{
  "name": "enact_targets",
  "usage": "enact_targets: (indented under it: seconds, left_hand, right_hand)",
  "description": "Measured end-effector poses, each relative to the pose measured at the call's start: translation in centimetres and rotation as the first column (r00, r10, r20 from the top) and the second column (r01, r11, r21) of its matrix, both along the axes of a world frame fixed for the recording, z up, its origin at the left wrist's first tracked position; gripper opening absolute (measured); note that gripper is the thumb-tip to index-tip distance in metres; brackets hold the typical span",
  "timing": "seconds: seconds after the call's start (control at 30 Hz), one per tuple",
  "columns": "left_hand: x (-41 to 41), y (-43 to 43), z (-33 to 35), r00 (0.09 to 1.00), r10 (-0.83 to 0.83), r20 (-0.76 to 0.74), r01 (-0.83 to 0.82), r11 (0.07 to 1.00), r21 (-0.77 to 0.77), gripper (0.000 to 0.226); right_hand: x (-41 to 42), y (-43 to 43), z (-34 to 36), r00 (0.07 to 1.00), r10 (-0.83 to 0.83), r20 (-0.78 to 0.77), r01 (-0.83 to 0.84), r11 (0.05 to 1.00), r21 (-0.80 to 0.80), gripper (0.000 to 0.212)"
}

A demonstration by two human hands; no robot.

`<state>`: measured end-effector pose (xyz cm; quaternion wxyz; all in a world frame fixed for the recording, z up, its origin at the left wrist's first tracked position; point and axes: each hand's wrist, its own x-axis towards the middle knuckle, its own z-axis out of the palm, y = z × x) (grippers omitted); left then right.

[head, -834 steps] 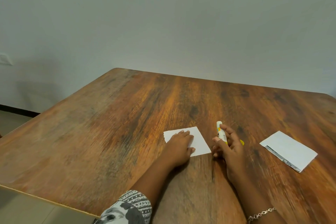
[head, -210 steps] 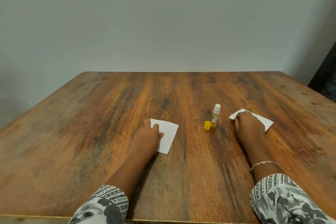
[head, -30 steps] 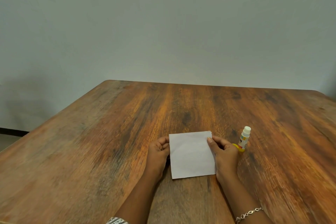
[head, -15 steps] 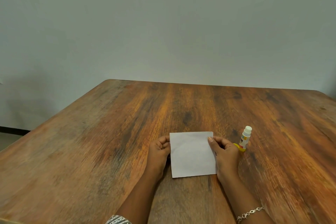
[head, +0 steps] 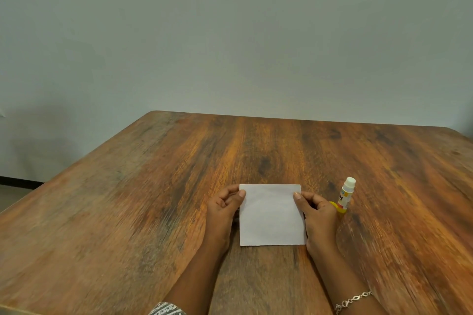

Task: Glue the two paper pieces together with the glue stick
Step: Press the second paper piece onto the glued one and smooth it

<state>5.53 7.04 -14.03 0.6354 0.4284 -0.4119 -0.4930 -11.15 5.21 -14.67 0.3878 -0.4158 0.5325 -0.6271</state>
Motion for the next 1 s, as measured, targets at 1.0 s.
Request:
enact_targets:
  seconds: [1.0]
  left_hand:
    - [-1.4,2.1,5.5,0.911,0.376,0.167,-0.291,0.876,-0.385,0.032]
  right_hand:
    - [2.7,3.1,9.2,0.681,-0.028,-0.732,-0.326,0.883,-0.337,0.007]
